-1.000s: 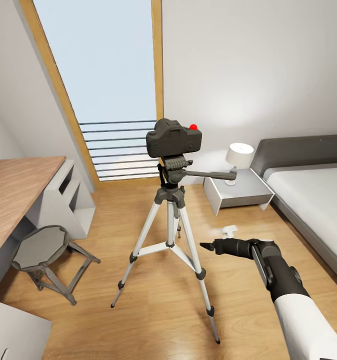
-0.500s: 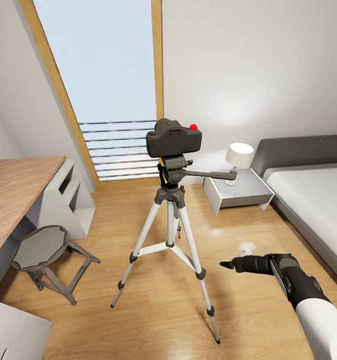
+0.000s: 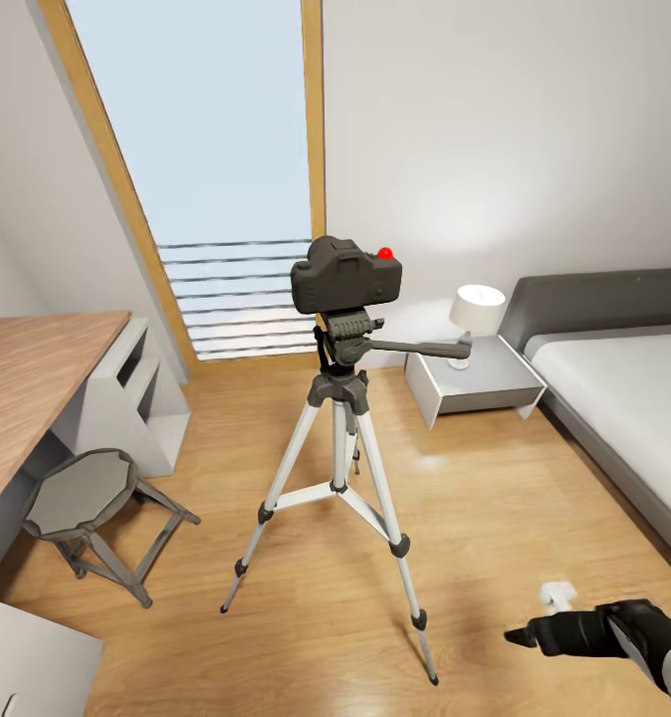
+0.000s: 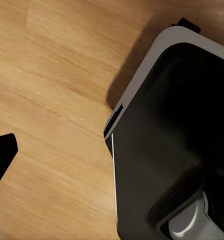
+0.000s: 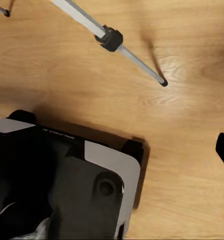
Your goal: Attach the digital camera to the camera tripod in the bedroom.
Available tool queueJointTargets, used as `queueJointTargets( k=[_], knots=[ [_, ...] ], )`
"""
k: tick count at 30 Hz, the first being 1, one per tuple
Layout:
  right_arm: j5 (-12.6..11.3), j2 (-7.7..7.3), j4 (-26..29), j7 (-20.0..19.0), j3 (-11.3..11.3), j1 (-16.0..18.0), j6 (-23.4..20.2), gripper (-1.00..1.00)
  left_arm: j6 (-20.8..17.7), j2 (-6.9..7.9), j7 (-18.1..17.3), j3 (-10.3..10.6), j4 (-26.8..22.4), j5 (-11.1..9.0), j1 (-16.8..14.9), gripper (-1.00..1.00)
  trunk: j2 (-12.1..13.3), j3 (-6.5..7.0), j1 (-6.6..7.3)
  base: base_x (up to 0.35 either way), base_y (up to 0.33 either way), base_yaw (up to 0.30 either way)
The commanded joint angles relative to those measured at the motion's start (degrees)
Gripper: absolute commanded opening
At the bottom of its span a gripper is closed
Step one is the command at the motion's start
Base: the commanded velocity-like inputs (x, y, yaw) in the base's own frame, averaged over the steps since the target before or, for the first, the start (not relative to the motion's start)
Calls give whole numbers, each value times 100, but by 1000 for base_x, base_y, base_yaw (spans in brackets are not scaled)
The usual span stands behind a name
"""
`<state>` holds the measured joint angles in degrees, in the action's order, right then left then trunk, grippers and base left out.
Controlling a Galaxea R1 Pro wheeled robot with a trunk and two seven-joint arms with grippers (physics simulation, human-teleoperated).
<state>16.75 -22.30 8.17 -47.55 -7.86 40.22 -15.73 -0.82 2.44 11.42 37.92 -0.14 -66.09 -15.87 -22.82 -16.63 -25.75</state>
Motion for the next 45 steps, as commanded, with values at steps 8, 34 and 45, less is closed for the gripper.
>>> queueJointTargets(
  k=[8, 34, 45],
  knots=[
    [47, -87, -840, 794, -24, 34, 819, 100, -7, -6, 18, 48, 3, -40, -4, 100, -10, -9, -3, 0, 0, 0],
    [-148, 1129, -1010, 3297, -75, -2509, 1956, 100, -25, -50, 92, 48, 12, -29, 13, 100, -10, -9, -3, 0, 0, 0],
    [-162, 1213, -1014, 3333, -76, -2682, 1994, 100, -17, -51, 94, 48, 14, -32, 43, 100, -10, -9, -3, 0, 0, 0]
  ],
)
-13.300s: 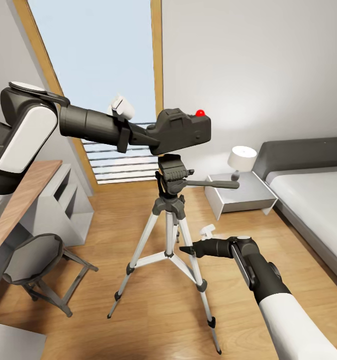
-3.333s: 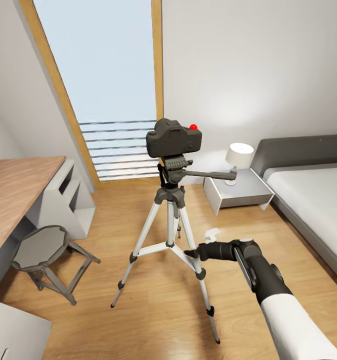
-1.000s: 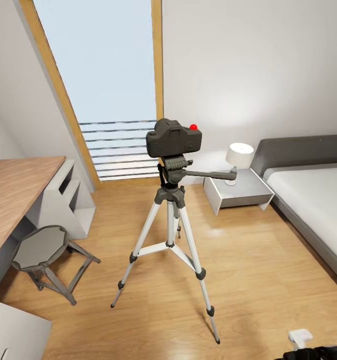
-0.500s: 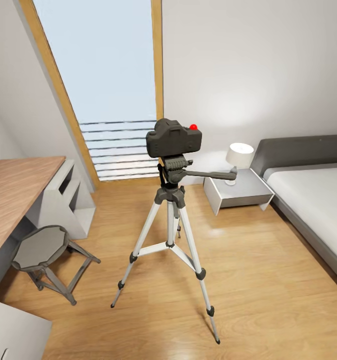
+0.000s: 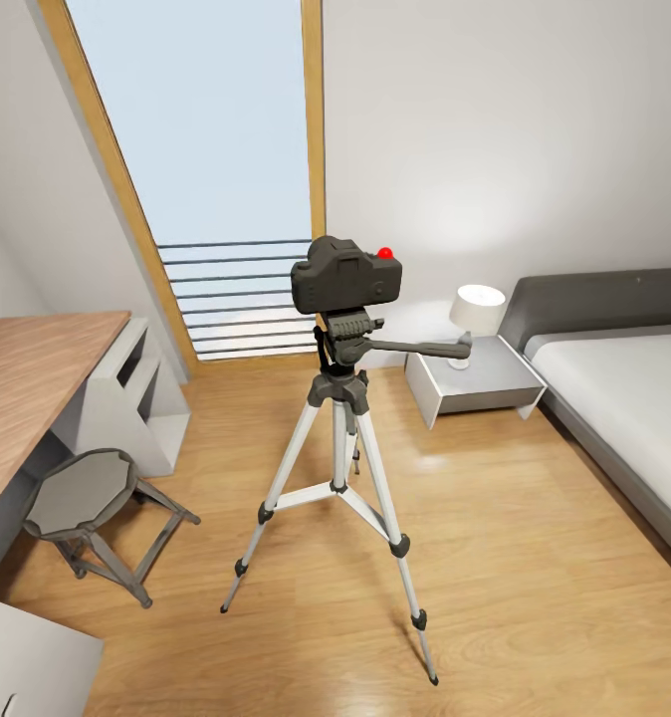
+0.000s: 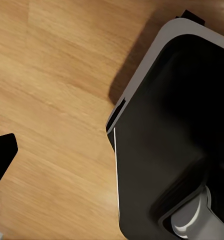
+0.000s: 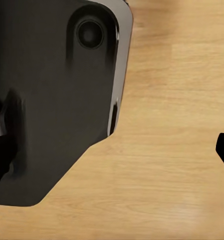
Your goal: Attach the digital camera to the camera tripod in the bedroom.
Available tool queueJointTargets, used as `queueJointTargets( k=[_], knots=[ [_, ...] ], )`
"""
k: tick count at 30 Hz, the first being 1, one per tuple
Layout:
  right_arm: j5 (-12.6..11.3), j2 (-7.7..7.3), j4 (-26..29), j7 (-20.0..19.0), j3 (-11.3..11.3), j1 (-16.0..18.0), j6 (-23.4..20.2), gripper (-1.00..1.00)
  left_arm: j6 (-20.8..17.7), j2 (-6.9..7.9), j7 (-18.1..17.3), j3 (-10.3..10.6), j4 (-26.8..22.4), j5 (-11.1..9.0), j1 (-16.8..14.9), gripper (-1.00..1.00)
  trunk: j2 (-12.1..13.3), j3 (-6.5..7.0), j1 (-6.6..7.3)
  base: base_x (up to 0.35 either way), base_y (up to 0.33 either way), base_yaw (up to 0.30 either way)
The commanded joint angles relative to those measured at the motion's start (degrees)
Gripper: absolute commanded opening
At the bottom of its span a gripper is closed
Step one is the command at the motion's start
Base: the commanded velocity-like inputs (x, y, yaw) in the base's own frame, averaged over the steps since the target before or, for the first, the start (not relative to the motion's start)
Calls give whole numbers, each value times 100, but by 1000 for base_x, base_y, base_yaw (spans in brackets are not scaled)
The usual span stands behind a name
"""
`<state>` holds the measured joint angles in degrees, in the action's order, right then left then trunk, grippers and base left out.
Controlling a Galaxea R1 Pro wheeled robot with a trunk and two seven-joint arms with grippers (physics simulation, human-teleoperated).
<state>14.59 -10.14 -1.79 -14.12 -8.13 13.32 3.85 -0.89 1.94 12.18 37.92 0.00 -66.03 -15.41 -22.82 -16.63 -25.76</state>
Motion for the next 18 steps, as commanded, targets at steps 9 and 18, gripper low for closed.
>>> queueJointTargets(
  k=[9, 18],
  knots=[
    [53, -5, -20, -23, -49, -3, 11, 100, -7, 1, 9, 49, -6, -35, 2, 100, -10, -9, -3, 0, 0, 0],
    [53, -8, -17, 11, -49, -5, 11, 100, -3, 5, 4, 44, -3, -40, 3, 100, -10, -9, -3, 0, 0, 0]
  ],
)
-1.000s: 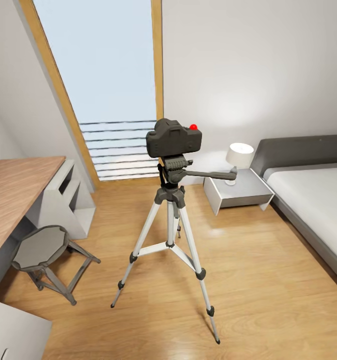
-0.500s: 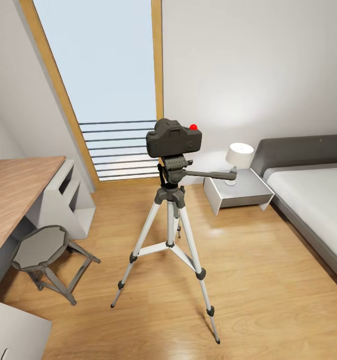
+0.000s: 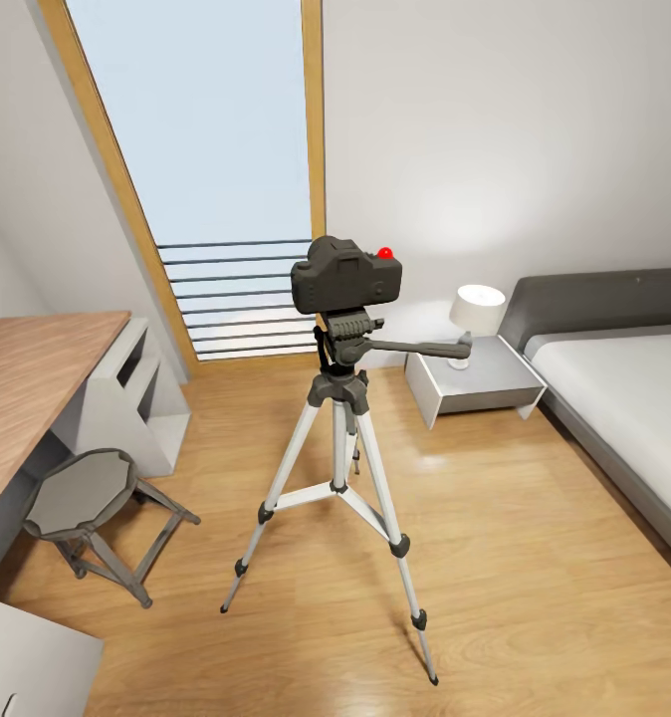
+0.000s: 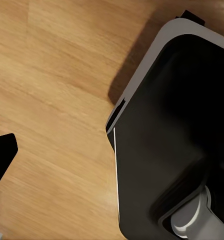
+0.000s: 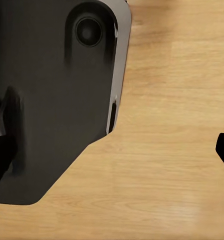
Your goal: Attach the digital camera to the camera tripod in the bedroom.
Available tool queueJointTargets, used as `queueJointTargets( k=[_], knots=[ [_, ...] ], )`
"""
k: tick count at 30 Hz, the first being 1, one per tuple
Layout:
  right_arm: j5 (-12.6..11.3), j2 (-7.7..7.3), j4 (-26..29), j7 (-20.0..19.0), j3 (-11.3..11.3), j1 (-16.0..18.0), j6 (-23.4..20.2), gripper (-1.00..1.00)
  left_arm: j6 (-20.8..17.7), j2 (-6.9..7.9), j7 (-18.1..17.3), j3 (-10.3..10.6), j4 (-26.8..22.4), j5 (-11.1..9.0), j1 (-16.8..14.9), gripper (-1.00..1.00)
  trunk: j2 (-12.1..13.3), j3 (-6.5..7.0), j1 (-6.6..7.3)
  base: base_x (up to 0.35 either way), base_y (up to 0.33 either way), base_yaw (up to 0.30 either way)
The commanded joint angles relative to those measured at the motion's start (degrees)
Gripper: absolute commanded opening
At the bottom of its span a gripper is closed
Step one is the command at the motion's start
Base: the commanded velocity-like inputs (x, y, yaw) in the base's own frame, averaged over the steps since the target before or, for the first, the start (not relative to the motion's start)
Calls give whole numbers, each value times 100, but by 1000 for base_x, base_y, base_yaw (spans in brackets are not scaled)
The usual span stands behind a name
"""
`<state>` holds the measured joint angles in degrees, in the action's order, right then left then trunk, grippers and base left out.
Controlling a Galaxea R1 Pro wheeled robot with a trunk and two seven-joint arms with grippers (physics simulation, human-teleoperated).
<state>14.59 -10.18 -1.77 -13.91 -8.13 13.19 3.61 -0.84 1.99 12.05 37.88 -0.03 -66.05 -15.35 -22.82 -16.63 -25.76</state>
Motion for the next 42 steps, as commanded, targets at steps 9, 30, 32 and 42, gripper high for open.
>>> queueJointTargets(
  k=[9, 30, 32, 42],
  knots=[
    [59, 11, -18, 39, -43, 8, 29, 100, -5, 16, 18, 45, -5, -53, -4, 100, -10, -9, -3, 0, 0, 0],
    [54, 56, -24, 180, -44, 8, 83, 100, 4, 5, -53, 53, -6, -31, -4, 100, -10, 74, -3, 0, 0, 0],
    [53, 62, -24, 187, -43, 8, 81, 100, 4, 4, -53, 53, -6, -31, -4, 100, -10, 91, -3, 0, 0, 0],
    [53, 103, -25, 203, -40, 8, 79, 100, 4, 4, -53, 53, -6, -30, -4, 100, -10, 180, -3, 0, 0, 0]
  ],
)
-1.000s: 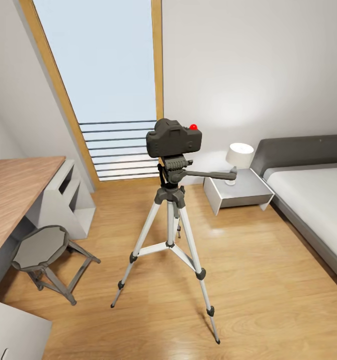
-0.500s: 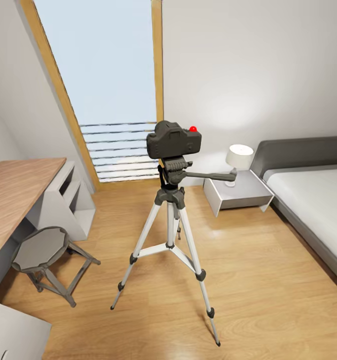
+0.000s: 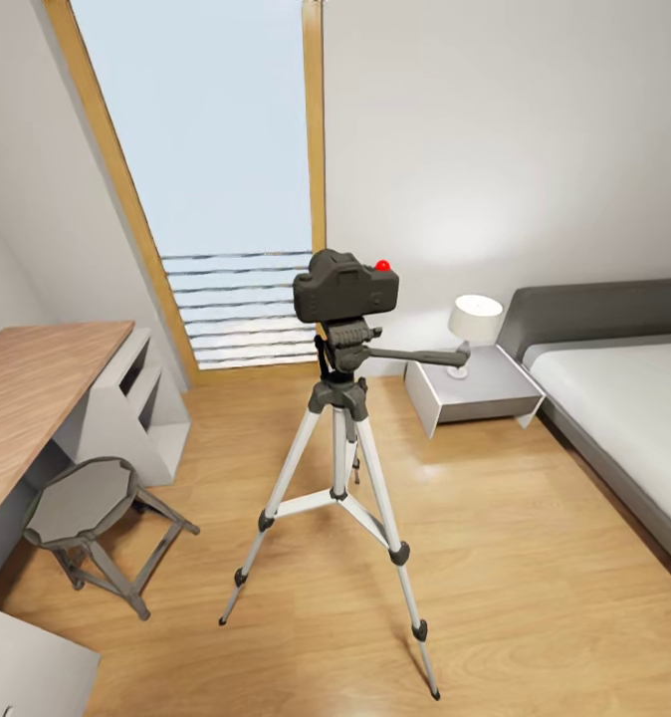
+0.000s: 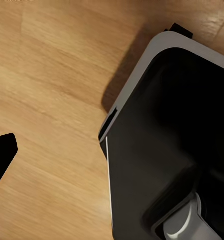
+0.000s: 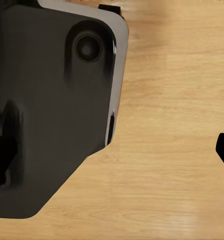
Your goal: Attach the digital camera to the camera tripod in the bedroom.
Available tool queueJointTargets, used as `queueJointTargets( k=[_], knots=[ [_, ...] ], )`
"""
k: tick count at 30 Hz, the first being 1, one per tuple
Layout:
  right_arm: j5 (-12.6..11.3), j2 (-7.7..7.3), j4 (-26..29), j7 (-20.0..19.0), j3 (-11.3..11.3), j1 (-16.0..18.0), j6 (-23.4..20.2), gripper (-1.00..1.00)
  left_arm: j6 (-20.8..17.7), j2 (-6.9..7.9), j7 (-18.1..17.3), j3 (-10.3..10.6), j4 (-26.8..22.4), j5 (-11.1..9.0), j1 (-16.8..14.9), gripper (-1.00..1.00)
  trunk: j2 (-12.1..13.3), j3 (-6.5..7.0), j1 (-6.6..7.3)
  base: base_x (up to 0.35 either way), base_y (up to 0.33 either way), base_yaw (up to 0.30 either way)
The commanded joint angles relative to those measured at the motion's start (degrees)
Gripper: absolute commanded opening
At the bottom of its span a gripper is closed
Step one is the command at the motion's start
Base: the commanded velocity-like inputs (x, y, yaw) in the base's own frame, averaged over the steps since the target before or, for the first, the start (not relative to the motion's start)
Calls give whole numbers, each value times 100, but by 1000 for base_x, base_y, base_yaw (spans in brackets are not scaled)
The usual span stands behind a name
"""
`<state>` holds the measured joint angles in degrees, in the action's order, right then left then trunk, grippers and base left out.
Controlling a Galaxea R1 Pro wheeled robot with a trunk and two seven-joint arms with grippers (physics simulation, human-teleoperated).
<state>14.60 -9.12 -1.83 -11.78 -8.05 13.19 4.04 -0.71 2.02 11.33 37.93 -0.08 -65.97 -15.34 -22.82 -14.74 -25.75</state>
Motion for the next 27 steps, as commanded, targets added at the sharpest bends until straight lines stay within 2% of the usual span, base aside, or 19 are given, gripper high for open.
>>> queueJointTargets(
  k=[1, 27],
  knots=[
    [52, -1, -19, -10, -50, 8, 36, 100, -8, 0, 18, 48, -1, -39, -4, 100, -10, 0, -3, 0, 0, 0],
    [24, 1, -19, 54, -56, 8, 42, 100, -17, 34, 27, 78, -83, -6, -4, 100, -10, 234, -3, 0, 0, 0]
  ],
)
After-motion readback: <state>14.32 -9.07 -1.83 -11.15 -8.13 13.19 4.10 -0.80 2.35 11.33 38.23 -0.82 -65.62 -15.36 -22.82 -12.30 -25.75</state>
